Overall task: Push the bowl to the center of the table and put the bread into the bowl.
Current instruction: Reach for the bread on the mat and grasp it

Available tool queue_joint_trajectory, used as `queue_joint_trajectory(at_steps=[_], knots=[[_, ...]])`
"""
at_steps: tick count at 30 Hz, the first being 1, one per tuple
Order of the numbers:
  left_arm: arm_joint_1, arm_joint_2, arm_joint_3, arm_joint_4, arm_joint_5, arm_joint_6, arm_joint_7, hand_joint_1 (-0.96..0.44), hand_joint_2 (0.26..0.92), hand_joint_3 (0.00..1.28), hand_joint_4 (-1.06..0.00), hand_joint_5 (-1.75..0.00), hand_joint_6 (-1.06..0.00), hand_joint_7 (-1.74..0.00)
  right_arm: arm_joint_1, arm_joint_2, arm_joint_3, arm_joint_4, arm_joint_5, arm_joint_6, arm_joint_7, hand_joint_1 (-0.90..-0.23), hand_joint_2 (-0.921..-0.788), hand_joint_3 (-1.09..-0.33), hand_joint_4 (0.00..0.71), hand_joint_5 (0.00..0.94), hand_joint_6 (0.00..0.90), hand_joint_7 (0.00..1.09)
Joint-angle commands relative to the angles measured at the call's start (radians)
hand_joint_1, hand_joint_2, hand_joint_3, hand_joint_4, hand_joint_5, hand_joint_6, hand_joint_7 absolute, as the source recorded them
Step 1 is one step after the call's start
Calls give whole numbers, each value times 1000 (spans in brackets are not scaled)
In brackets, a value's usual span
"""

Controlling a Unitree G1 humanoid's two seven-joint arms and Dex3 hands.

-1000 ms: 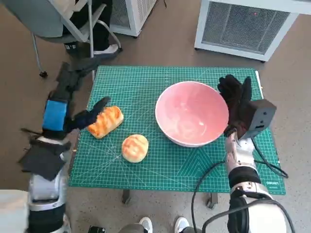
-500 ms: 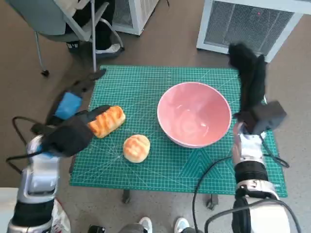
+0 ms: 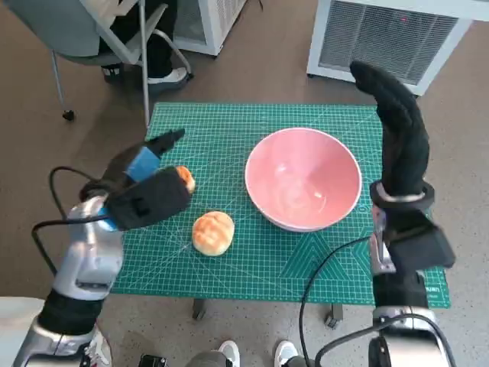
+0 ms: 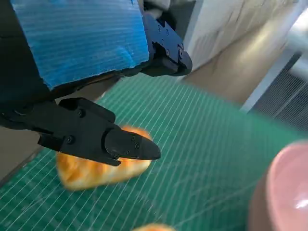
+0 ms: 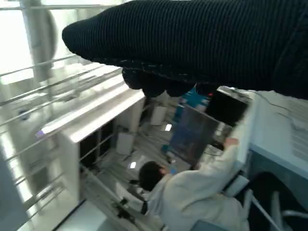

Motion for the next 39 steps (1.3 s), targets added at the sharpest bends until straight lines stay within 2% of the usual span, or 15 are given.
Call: queue_joint_trajectory(at_steps=[1,10,22,26,28,29,31,32,33,34,35,36,37,39], knots=[[-49,0,-51,40,44,39,-30,-394,921,74,-217,0,-340,0,62,-1,16,-97,1,42,11,-358,-921,-519,399,9,51,824],[-108,-19,-109,193,60,4,-27,-446,921,78,-221,-5,-318,0,111,8,32,-209,-11,89,1,-365,-921,-529,401,9,45,839],[-160,-55,-120,420,42,-53,-8,-469,921,65,-213,-3,-269,0,134,15,39,-257,-21,91,-4,-368,-921,-532,402,10,40,856],[-163,-59,-117,460,37,-71,6,-443,921,48,-277,-34,-271,-5,136,16,41,-262,-17,91,-1,-376,-921,-529,402,10,37,860],[-160,-61,-114,475,33,-80,15,-391,918,33,-444,-118,-306,-23,136,17,42,-263,-13,91,1,-384,-921,-527,402,10,36,863],[-158,-62,-113,479,32,-84,19,-367,918,27,-463,-250,-325,-28,136,17,43,-264,-11,91,1,-385,-921,-526,402,10,35,864],[-153,-63,-108,489,27,-96,28,-296,909,22,-429,-850,-411,-59,136,17,43,-262,-7,90,3,-391,-921,-526,402,10,34,867],[-151,-64,-106,494,25,-101,34,-281,908,20,-418,-976,-431,-67,135,17,43,-260,-6,89,3,-393,-921,-526,402,10,34,867],[-149,-64,-105,497,24,-105,38,-241,906,16,-420,-1130,-520,-121,135,17,43,-260,-5,89,3,-395,-921,-526,402,10,34,868],[-145,-65,-103,496,22,-111,46,-215,906,10,-425,-1225,-564,-183,135,18,44,-257,-4,88,3,-397,-921,-526,403,10,34,868],[-142,-65,-101,496,21,-115,52,-246,909,22,-447,-1216,-588,-391,134,19,44,-256,-4,88,3,-397,-921,-526,403,10,34,869],[-139,-64,-98,495,19,-122,59,-290,913,50,-488,-1183,-610,-706,134,20,44,-253,-3,87,2,-398,-921,-526,403,10,34,869],[-136,-64,-95,494,18,-127,64,-186,916,54,-557,-1126,-626,-918,134,21,44,-252,-2,87,2,-399,-921,-526,403,10,34,870],[-132,-63,-91,490,16,-139,77,-96,918,53,-628,-1073,-638,-1095,133,22,45,-250,0,87,3,-400,-921,-526,402,10,33,871]])
